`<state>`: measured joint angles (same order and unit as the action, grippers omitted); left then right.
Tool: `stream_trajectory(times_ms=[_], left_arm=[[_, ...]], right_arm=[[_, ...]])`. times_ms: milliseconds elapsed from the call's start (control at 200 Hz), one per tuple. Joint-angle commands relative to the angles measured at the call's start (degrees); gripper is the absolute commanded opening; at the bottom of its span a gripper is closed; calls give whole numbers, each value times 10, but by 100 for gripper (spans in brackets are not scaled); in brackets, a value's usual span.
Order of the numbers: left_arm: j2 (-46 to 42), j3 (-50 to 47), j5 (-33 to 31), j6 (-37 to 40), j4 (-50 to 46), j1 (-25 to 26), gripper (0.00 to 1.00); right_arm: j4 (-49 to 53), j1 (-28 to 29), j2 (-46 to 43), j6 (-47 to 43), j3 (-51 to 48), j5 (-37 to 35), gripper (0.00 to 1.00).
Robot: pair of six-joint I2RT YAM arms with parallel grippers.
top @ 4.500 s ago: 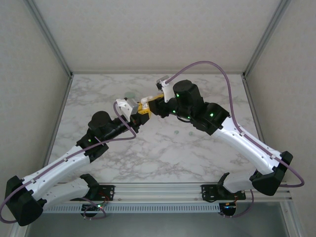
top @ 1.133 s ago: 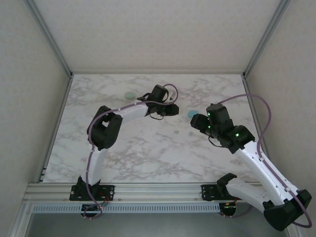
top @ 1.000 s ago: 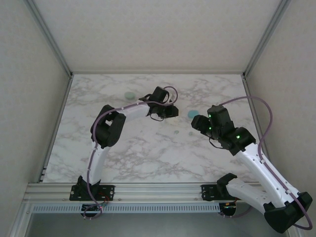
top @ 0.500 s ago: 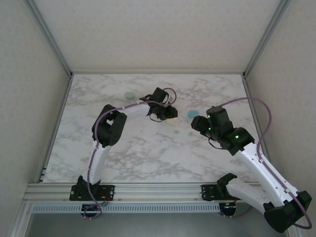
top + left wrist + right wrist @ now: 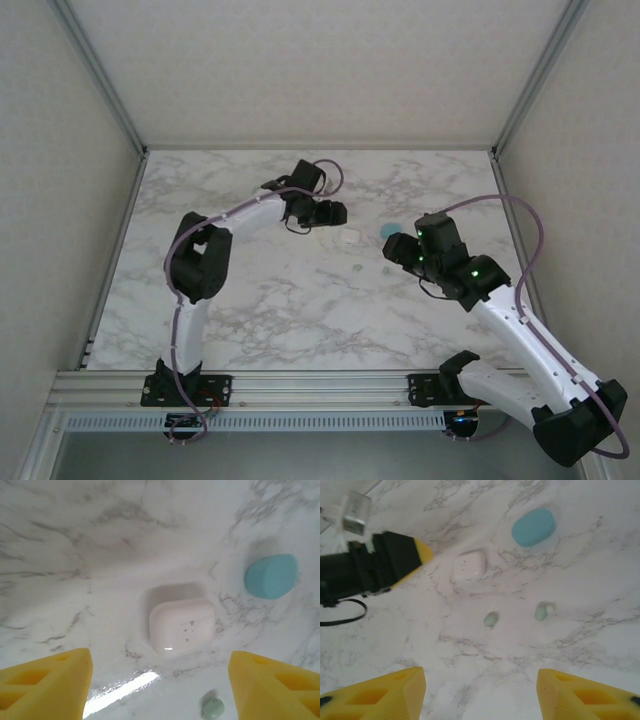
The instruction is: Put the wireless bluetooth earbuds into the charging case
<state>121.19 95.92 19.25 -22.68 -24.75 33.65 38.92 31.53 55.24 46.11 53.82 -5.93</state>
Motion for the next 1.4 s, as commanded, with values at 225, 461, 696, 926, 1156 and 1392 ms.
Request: stream_trajectory(times_ms=[225,461,696,926,1156,1392], left_arm=[[-58,17,-209,143,-139,-72,73],[24,108,-262,196,-207,-127,77],[121,237,-278,225,-264,-141,82],[191,331,-280,227,-307,-153,84],[217,344,-268,223,-309,-165,84],[252,381,-230,228,-317,-172,79]], right_arm=[[-38,-3,94,-61,34,88,62],[-31,-3,148,-69,64,130,62],[-24,-2,156,-67,72,130,63],[-18,-2,162,-62,73,123,63],[-15,-3,173,-60,80,125,63],[-14,-2,184,-59,86,129,63]])
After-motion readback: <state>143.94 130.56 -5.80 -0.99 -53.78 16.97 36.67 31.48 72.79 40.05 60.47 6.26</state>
